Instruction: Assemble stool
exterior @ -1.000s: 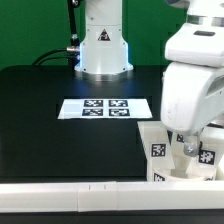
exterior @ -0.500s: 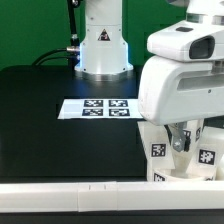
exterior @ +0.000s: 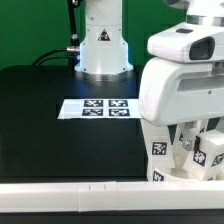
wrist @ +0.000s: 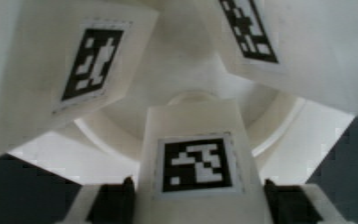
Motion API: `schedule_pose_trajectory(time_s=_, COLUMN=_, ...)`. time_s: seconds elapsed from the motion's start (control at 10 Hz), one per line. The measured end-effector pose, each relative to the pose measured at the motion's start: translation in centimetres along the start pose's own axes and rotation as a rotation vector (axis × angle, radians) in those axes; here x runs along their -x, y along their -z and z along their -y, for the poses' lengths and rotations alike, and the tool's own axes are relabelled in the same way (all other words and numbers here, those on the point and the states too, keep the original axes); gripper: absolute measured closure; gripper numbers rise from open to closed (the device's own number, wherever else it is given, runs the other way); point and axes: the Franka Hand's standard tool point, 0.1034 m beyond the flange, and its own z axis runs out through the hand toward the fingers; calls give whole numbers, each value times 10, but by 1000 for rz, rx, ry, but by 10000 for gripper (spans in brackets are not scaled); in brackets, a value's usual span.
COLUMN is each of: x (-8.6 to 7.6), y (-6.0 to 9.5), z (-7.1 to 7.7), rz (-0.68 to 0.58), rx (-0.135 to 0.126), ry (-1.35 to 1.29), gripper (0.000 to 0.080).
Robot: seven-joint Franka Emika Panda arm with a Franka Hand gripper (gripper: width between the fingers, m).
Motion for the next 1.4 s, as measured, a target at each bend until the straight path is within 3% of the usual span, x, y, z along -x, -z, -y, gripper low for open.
schedule_pose_trajectory(time_s=0.3, x=0, y=0, z=-2, rz=-1, rx=-1, ry=-21, gripper=459)
schedule_pose_trajectory(time_s=0.4, x=2, y=0, z=-8, rz=-2, rx=3, ry=-113, gripper=459)
schedule_pose_trajectory(time_s=0.7, x=3, y=0, z=-17, rz=-14, rx=8, ry=-536, gripper=459)
schedule_pose_trajectory(time_s=0.8, x=5, y=-1, z=-22, rz=-20, rx=-28, ry=-639, gripper=459)
schedule_pose_trajectory(time_s=1.1, x=7, y=-2, z=-25, rz=-14, rx=-23, ry=-818, gripper=459)
schedule_pose_trajectory(time_s=1.4, x=16, y=-2, z=-34, rz=19, rx=-14, ry=-1338, gripper=459)
